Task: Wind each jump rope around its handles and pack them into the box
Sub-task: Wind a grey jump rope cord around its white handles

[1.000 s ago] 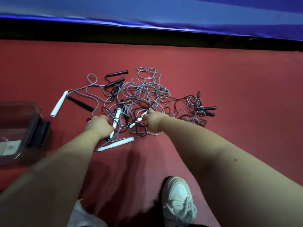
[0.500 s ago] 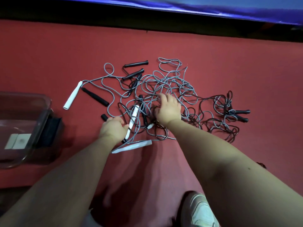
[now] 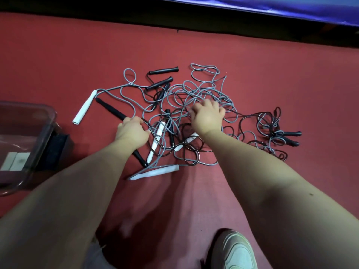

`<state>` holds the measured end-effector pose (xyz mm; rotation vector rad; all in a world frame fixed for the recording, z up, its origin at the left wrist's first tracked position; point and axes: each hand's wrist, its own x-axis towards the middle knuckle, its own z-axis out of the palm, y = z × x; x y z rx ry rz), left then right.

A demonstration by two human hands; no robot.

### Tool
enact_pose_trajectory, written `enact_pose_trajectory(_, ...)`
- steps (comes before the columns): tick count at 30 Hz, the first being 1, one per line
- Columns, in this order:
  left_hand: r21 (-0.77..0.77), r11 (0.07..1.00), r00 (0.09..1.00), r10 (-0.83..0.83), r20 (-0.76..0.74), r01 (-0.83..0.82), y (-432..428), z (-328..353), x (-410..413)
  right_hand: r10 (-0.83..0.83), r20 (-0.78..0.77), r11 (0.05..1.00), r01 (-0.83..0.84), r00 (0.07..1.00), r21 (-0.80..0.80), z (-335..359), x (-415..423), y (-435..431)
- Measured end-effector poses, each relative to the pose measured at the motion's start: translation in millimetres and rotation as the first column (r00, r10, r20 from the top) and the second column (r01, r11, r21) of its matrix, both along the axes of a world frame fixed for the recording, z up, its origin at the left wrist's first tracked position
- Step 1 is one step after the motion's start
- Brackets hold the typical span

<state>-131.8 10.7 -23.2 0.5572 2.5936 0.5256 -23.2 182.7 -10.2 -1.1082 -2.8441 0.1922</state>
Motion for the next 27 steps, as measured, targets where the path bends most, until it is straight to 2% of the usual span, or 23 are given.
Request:
enact_pose_trajectory(2,-0.037,0.999,0.999,0.015,0.040,-0.013,-5,-2,0,-0.094,-0.105,0.996,0.094,0.990,0.001,7,-3,-2)
enact_pose_trajectory(3,-0.058,0.998,0.998,0.010,0.066,-0.006,-9,-5,1,-0.088,-0.126,0.996,0.090,0.988,0.010,9,-4,-4)
enact_pose_trajectory(5,-0.086,0.995,0.994,-0.034,0.105,0.043,-14,-10,7,0.071,-0.121,0.997,-0.076,0.990,-0.034,8,-2,-14)
enact_pose_trajectory(6,-0.089,0.993,0.991,-0.064,0.114,0.074,-16,-11,10,0.190,-0.112,0.971,-0.203,0.976,-0.126,4,0,-21)
enact_pose_trajectory(8,-0.091,0.987,0.986,-0.122,0.114,0.132,-20,-10,18,0.392,-0.044,0.865,-0.384,0.919,-0.322,-4,10,-39)
enact_pose_trajectory(9,-0.095,0.984,0.983,-0.142,0.116,0.154,-22,-9,22,0.469,0.002,0.827,-0.438,0.883,-0.352,-10,18,-47)
enact_pose_trajectory(11,-0.116,0.972,0.973,-0.189,0.133,0.204,-30,-10,27,0.594,0.105,0.780,-0.539,0.798,-0.317,-24,33,-62)
enact_pose_trajectory(13,-0.148,0.949,0.954,-0.254,0.163,0.278,-41,-11,31,0.669,0.228,0.737,-0.592,0.707,-0.326,-38,46,-78)
enact_pose_trajectory(15,-0.158,0.926,0.927,-0.305,0.219,0.342,-51,-12,34,0.654,0.306,0.755,-0.568,0.692,-0.329,-49,53,-91)
enact_pose_trajectory(18,-0.107,0.910,0.884,-0.353,0.307,0.401,-63,-9,39,0.579,0.303,0.815,-0.534,0.757,-0.224,-52,55,-99)
enact_pose_trajectory(21,-0.052,0.902,0.868,-0.396,0.299,0.429,-67,-9,40,0.540,0.222,0.821,-0.450,0.812,-0.351,-42,52,-95)
enact_pose_trajectory(24,0.156,0.968,0.932,-0.236,0.276,0.199,-66,2,36,0.465,0.048,0.727,-0.351,0.884,-0.591,-21,51,-85)
enact_pose_trajectory(26,0.368,0.929,0.909,-0.194,0.368,0.049,-66,20,31,0.272,-0.072,0.555,-0.218,0.960,-0.803,-5,53,-81)
enact_pose_trajectory(27,0.448,0.894,0.886,-0.211,0.412,0.004,-66,33,30,0.155,-0.122,0.492,-0.184,0.980,-0.851,0,53,-80)
